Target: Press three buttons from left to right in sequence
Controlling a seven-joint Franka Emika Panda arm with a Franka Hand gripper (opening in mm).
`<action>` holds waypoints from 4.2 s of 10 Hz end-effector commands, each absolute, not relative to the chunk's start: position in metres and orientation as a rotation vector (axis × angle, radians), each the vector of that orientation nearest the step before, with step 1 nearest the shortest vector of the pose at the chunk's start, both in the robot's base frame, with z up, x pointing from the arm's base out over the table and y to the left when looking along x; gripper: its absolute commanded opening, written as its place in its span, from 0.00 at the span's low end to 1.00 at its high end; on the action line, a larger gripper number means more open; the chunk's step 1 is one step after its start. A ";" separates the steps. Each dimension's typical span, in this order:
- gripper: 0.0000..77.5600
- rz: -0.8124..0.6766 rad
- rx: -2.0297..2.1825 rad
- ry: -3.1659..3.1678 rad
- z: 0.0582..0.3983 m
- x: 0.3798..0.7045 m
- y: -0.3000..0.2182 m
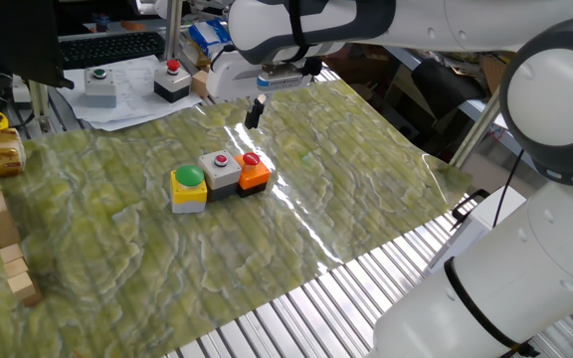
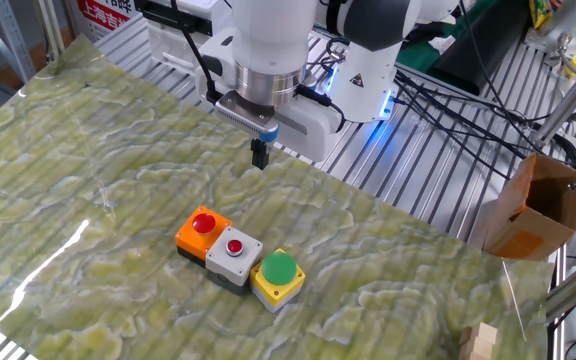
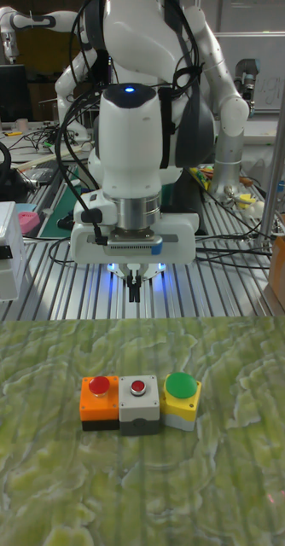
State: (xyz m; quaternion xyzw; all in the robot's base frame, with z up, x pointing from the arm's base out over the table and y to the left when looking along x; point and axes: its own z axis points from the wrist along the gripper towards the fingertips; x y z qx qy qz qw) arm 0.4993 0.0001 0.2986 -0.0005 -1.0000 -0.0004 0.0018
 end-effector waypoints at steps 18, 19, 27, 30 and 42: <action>0.00 0.016 0.030 -3.161 0.299 0.498 0.000; 0.00 0.093 0.030 -3.170 0.299 0.498 0.000; 0.00 0.069 0.055 -3.135 0.299 0.498 0.000; 0.00 0.078 -0.018 -3.124 0.299 0.498 0.000; 0.00 0.271 0.218 -3.097 0.284 0.519 -0.028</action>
